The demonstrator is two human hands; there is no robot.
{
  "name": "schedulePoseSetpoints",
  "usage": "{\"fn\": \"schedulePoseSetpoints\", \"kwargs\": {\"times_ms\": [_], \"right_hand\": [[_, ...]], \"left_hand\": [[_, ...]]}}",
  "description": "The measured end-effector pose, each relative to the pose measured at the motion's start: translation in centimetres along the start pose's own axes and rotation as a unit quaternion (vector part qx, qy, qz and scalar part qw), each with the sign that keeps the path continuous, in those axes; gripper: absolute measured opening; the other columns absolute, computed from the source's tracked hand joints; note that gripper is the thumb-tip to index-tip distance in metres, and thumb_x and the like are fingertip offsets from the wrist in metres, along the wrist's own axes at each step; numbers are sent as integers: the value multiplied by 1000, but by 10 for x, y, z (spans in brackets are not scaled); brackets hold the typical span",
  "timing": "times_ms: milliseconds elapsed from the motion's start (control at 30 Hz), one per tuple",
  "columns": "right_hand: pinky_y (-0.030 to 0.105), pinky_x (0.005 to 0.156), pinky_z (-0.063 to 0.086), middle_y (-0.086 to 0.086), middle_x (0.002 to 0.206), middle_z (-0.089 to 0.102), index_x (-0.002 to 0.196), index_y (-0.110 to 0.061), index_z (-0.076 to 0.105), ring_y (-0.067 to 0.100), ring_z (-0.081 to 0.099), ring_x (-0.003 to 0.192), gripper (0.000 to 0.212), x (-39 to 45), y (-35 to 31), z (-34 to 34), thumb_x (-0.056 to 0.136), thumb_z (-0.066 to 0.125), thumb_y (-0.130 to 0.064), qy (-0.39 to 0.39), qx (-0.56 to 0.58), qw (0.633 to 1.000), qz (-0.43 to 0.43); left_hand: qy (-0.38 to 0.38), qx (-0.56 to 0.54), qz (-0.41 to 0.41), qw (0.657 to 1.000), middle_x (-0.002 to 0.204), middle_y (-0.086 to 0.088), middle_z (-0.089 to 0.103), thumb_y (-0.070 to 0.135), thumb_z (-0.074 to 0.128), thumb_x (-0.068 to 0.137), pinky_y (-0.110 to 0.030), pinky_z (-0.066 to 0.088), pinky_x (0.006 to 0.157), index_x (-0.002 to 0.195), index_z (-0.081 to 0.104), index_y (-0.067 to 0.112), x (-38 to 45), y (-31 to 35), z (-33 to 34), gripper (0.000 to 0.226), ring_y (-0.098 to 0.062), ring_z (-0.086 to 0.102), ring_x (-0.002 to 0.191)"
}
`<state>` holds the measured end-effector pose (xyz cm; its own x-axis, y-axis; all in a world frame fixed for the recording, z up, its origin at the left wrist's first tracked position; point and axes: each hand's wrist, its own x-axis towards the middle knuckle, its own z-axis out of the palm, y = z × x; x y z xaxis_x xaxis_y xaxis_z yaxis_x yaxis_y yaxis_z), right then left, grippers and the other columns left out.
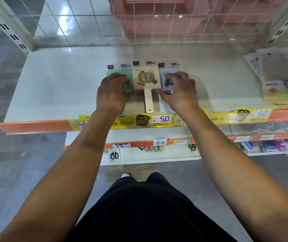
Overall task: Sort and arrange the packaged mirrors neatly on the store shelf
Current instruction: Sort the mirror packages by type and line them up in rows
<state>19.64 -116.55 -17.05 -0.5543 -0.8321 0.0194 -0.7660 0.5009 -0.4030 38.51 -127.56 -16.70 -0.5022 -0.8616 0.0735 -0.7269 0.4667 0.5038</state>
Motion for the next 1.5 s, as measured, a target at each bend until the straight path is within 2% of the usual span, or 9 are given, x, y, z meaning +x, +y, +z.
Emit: {"fn": "schedulePoseSetpoints", "kwargs": {"times_ms": [133,267,367,433,700,1067,1300,1500], "right_hand": [[36,96,40,4,140,41,131,-23,56,34,41,120,55,1,1,-1,83,71,-47,-5,5,1000,4],[37,96,41,4,141,41,134,-26,53,33,41,120,60,1,0,-3,82,70,-52,-11,-2,1000,6],[39,97,41,2,138,42,134,-35,51,34,43,119,61,2,-2,-3,80,70,-56,-14,5,1000,0],[42,97,43,2,138,42,131,-38,53,36,44,117,56,2,-6,-3,80,70,-55,-18,6,1000,3],[47,96,44,2,140,40,133,-38,50,40,41,118,53,0,-14,-4,84,67,-52,-22,-18,1000,12],[44,95,44,0,141,42,132,-39,52,39,42,118,50,0,-14,-1,85,67,-48,-15,-31,999,16],[44,96,42,-1,142,40,133,-37,50,40,41,119,51,-3,-14,0,86,66,-51,-12,-22,1000,17],[46,99,41,0,145,37,138,-38,46,41,38,122,56,-2,-14,-2,86,63,-53,-30,-21,999,20]], "left_hand": [[-6,1,-6,1000,129,2,57,27,74,78,-36,44,95,115,65,22,1,2,-1,39,-25,50,119],[-16,11,-8,1000,130,0,54,26,73,80,-40,45,95,121,61,22,1,6,-2,43,-28,48,121],[-25,17,-15,999,136,0,48,26,70,82,-43,38,97,130,52,29,-3,12,-3,51,-28,40,126],[-30,18,-14,999,137,2,46,27,70,82,-46,36,98,129,52,33,-4,15,-2,50,-29,37,129],[-32,10,-17,999,134,5,46,42,72,81,-49,37,96,123,57,35,-3,18,2,44,-30,32,129],[-28,9,-25,999,132,6,48,35,70,83,-49,37,95,119,58,35,-1,17,4,38,-32,30,130],[-27,30,-25,999,135,5,46,35,68,84,-56,27,107,121,55,37,-4,19,5,39,-34,29,134],[-41,12,-20,999,136,5,47,36,67,85,-50,32,104,122,57,35,-2,17,1,38,-33,31,132]]}}
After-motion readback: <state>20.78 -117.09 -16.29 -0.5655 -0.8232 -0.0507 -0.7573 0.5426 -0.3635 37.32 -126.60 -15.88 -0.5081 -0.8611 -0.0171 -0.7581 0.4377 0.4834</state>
